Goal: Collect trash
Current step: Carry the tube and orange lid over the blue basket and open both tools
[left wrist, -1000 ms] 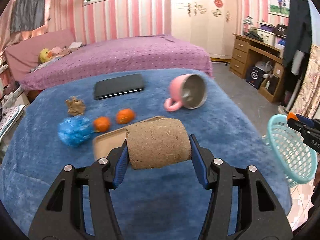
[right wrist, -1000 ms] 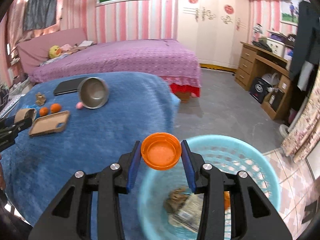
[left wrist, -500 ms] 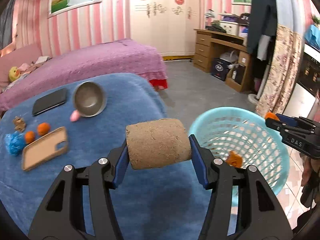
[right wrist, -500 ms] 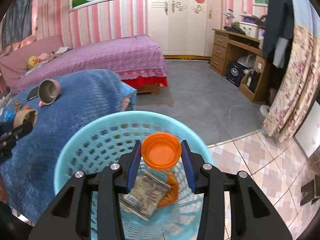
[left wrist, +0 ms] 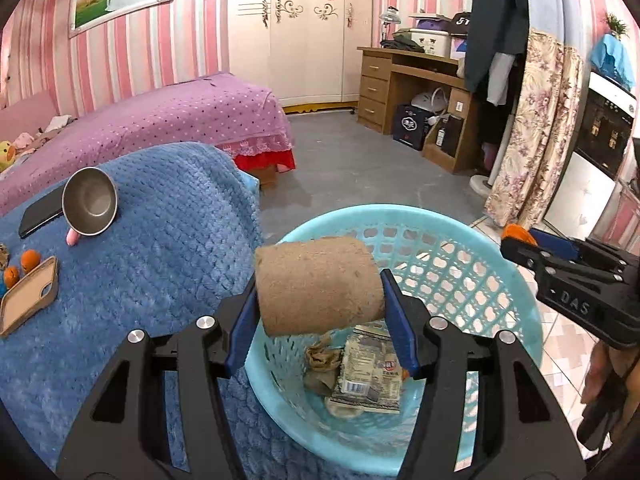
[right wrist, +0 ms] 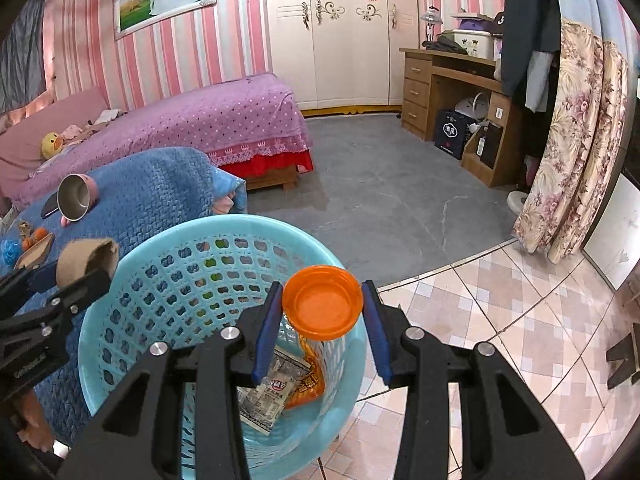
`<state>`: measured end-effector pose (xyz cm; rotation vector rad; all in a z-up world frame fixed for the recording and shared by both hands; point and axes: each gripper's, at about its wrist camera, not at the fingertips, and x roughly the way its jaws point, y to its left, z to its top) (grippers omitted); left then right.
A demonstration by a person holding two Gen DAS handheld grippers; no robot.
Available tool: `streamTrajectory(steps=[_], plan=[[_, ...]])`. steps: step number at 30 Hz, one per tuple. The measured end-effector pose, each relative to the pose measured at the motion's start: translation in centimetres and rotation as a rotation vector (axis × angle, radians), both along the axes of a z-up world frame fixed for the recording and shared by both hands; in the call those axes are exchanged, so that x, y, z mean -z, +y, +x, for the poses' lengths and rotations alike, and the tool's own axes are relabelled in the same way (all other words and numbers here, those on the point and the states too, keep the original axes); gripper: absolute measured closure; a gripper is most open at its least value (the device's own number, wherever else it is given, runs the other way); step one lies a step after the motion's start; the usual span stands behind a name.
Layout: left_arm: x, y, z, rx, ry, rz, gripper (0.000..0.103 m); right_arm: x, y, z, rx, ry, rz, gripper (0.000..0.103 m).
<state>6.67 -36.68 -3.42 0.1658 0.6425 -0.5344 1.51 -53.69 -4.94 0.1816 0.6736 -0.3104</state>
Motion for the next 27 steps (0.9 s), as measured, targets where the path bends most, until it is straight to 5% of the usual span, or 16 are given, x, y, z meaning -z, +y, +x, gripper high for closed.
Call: streamTrajectory(steps=[2,8,24,26,27], plan=[[0.0,0.2,0.6,-0.004,0.015,-0.006,0.031,0.1,0.1,0.1,-0.004,0.003,0.000,0.063],[-0.7,1.9,2.0,-0.054,0.011,-0.011,0.016,-0.2,0.7,0.3,-0.011,0.004,-0.010,0.063],[-2.6,10.4,2.8,-0.160,-0.019,0.008,0.006,-0.5,5.9,4.0,-0.056,0.012,0.013,0.062],[-2.6,11.4,2.7,-0.164,-0.028,0.012,0.006,-0.3,6.7,4.5,-0.051,0.027,0.004,0.052],[-2.6,12.0,2.6,-0.165,-0.030,0.013,0.006,-0.1,7.1,4.8,-0.050,0.037,0.007,0.035]])
